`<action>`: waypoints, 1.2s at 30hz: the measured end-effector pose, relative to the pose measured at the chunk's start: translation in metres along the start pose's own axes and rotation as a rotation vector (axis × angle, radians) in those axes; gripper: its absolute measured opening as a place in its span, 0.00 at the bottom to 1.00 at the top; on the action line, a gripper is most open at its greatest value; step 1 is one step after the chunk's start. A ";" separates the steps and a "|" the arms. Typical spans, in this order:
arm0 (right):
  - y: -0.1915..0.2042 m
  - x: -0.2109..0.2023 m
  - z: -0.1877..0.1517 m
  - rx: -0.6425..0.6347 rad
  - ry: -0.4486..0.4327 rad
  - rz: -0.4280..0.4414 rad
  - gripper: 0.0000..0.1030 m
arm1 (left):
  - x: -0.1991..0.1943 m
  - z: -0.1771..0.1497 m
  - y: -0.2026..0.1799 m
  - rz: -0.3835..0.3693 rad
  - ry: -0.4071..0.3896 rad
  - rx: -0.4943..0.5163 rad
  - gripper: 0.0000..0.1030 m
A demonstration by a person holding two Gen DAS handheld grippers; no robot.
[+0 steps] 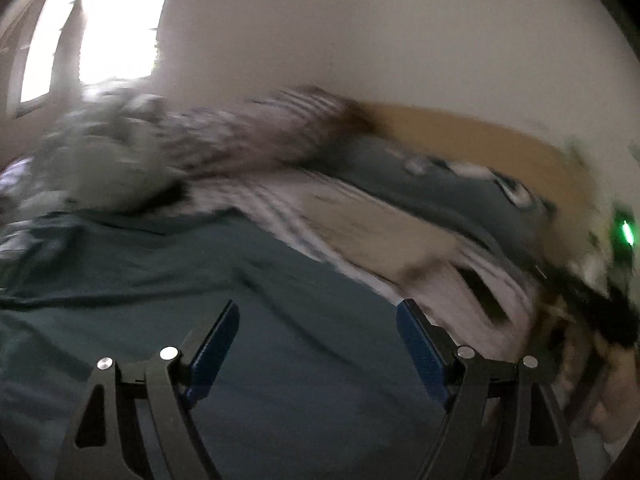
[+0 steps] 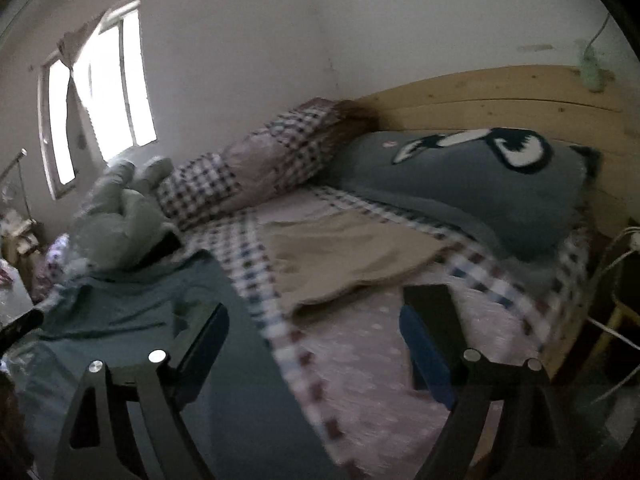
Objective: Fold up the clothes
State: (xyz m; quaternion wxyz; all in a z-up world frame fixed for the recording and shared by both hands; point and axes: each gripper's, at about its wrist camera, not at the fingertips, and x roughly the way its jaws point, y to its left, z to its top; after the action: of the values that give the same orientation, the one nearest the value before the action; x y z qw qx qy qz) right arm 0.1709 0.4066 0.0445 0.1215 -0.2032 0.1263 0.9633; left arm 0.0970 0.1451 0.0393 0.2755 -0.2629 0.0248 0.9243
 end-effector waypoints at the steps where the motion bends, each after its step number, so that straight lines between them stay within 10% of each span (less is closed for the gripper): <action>1: -0.006 -0.003 -0.001 0.006 -0.001 0.000 0.88 | 0.007 -0.006 -0.019 -0.015 0.016 0.028 0.82; 18: -0.110 -0.022 -0.009 0.311 0.006 0.053 0.88 | 0.083 -0.087 -0.196 0.067 0.065 0.546 0.82; 36: -0.132 -0.026 -0.014 0.368 0.009 0.101 0.88 | 0.138 -0.130 -0.217 0.213 0.148 0.770 0.82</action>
State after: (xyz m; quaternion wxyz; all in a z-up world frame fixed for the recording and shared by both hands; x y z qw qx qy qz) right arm 0.2370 0.5216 0.0170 0.1078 -0.1751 0.3109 0.9279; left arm 0.1733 0.3725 -0.1198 0.2541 -0.2021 0.4158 0.8495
